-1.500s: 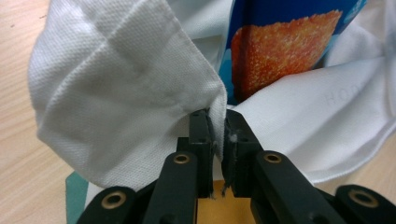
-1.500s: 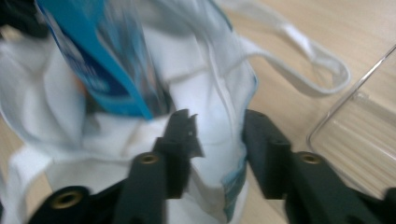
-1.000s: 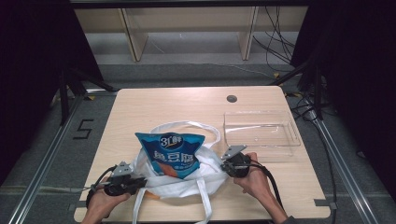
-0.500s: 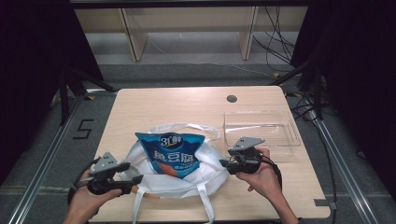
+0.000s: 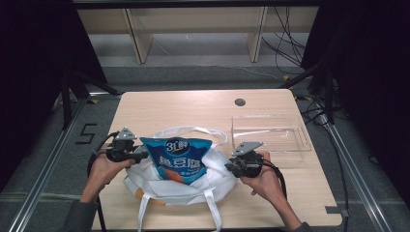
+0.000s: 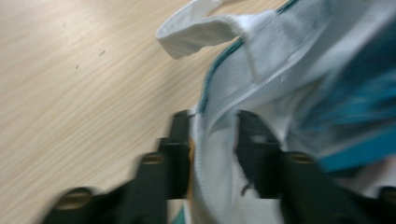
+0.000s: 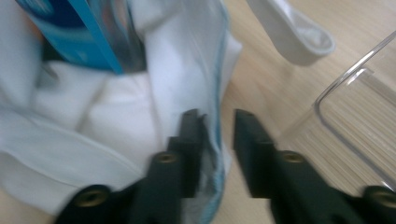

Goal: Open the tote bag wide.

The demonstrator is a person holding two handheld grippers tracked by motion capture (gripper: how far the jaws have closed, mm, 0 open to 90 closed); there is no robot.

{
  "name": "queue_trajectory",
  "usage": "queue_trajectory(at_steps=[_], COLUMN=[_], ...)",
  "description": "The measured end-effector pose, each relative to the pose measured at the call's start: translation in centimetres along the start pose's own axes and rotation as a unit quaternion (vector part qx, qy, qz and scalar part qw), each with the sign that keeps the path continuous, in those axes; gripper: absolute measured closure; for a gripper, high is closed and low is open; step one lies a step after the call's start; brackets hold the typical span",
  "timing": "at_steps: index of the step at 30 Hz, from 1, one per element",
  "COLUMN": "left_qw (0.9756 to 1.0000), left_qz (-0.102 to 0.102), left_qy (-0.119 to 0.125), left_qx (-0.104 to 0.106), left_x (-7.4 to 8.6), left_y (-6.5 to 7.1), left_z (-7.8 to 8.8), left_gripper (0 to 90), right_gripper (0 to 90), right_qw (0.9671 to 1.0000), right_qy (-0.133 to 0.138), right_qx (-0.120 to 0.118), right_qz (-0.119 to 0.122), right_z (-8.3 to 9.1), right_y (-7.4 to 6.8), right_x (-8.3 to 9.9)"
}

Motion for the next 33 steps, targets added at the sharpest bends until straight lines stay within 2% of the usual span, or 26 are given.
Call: queue_trajectory(at_steps=[2, 3, 4, 5, 6, 7, 9, 10, 11, 12, 13, 14, 16, 18, 19, 21, 22, 23, 25, 26, 28, 29, 30, 31, 32, 33], left_qw=[0.9995, 0.9989, 0.9989, 0.9983, 0.9981, 0.9969, 0.9955, 0.995, 0.9953, 0.9945, 0.9953, 0.9957, 0.996, 0.9959, 0.9961, 0.9967, 0.9975, 0.9976, 0.9984, 0.9988, 0.9997, 0.9998, 0.9998, 0.9998, 0.9998, 0.9997], left_qz=[0.027, 0.044, 0.043, 0.053, 0.052, 0.069, 0.084, 0.089, 0.083, 0.096, 0.088, 0.08, 0.082, 0.08, 0.079, 0.072, 0.064, 0.065, 0.054, 0.048, 0.024, 0.015, 0.009, 0.005, -0.001, 0.0], left_qy=[-0.005, -0.002, -0.008, -0.015, -0.026, -0.023, -0.026, -0.027, -0.034, -0.024, -0.03, -0.035, -0.022, -0.036, -0.035, -0.036, -0.029, -0.02, -0.007, -0.004, 0.006, 0.009, 0.015, 0.019, 0.02, 0.021], left_qx=[0.014, 0.017, 0.019, 0.018, 0.022, 0.029, 0.036, 0.038, 0.035, 0.035, 0.028, 0.031, 0.026, 0.021, 0.019, -0.003, -0.011, -0.016, -0.011, -0.004, -0.005, -0.006, -0.004, 0.001, 0.009, 0.014], left_x=[1.1, 1.8, 2.3, 2.8, 3.4, 3.8, 4.2, 4.3, 4.4, 4.5, 4.5, 4.6, 4.6, 4.6, 4.5, 4.0, 3.6, 3.3, 2.3, 1.7, 0.4, -0.1, -0.6, -0.9, -1.1, -1.3], left_y=[-0.8, -1.2, -1.4, -1.6, -1.8, -1.9, -2.1, -2.1, -2.2, -2.0, -1.9, -1.9, -1.9, -1.9, -1.8, -1.8, -1.9, -1.9, -1.7, -1.6, -1.4, -1.4, -1.3, -1.1, -1.0, -0.9], left_z=[-0.9, -1.4, -1.7, -2.1, -2.4, -3.0, -3.4, -3.5, -3.6, -3.9, -4.0, -4.1, -4.2, -4.0, -3.9, -3.4, -3.0, -2.6, -1.1, -0.4, 1.0, 1.3, 1.4, 1.2, 0.9, 0.5], left_gripper=[77.9, 80.4, 82.0, 82.5, 82.7, 82.6, 83.0, 82.9, 83.0, 82.7, 82.5, 82.2, 81.9, 80.6, 79.4, 70.0, 62.2, 55.8, 43.5, 38.5, 35.4, 35.1, 35.1, 35.1, 35.1, 35.3], right_gripper=[84.7, 85.1, 85.4, 85.4, 85.5, 85.5, 85.5, 85.5, 85.6, 85.6, 85.6, 85.5, 85.3, 83.8, 80.4, 66.1, 60.6, 58.6, 55.8, 54.6, 51.5, 50.8, 50.3, 49.2, 48.0, 48.0], right_qw=[0.9999, 0.9999, 0.9998, 0.9997, 0.9997, 0.9998, 0.9997, 0.9994, 0.999, 0.9987, 0.9986, 0.9987, 0.9984, 0.9983, 0.9985, 0.998, 0.9978, 0.9977, 0.9981, 0.9989, 0.9997, 0.9983, 0.9972, 0.9961, 0.9954, 0.9928], right_qy=[-0.003, -0.001, 0.001, 0.004, 0.004, 0.004, -0.01, -0.02, -0.035, -0.044, -0.047, -0.043, -0.049, -0.049, -0.04, -0.043, -0.033, -0.038, -0.023, -0.007, 0.025, 0.045, 0.054, 0.064, 0.057, 0.053], right_qx=[0.002, 0.004, 0.01, 0.013, 0.018, 0.017, 0.02, 0.026, 0.025, 0.023, 0.02, 0.024, 0.024, 0.024, 0.033, 0.044, 0.054, 0.048, 0.048, 0.033, -0.005, -0.037, -0.051, -0.06, -0.071, -0.089], right_qz=[0.01, 0.013, 0.016, 0.022, 0.015, 0.013, 0.0, 0.007, 0.013, 0.014, 0.013, 0.018, 0.018, 0.016, 0.013, 0.009, 0.021, 0.029, 0.03, 0.032, 0.001, -0.003, -0.006, 0.01, 0.032, 0.061], right_z=[-0.7, -1.0, -1.1, -1.1, -1.2, -1.2, -1.8, -2.4, -3.1, -3.9, -4.1, -4.2, -4.0, -4.0, -4.0, -3.6, -3.1, -2.4, -0.6, 0.5, 2.7, 3.2, 3.7, 3.8, 3.6, 3.1], right_y=[0.3, 0.4, 0.5, 0.7, 0.7, 0.9, 0.9, 0.9, 0.7, 0.6, 0.6, 0.6, 0.6, 0.5, 0.6, 0.9, 1.2, 1.4, 1.3, 1.0, 0.0, -0.6, -1.4, -2.2, -3.1, -4.2], right_x=[0.6, 0.8, 0.7, 0.6, 0.5, 0.5, 1.1, 1.6, 2.3, 3.0, 3.1, 3.1, 2.9, 3.0, 2.9, 2.6, 2.1, 1.6, 0.5, -0.2, -1.5, -2.1, -2.5, -2.8, -2.9, -2.9])
Point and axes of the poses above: each handheld gripper's, and its own axes: z roughly backward along the jaws, x roughly out of its underside, y roughly to its right, the point moved 4 cm from there along -z, roughly forward along the jaws, and after that the axes turned 11 degrees about y, right-handed, at the moved point
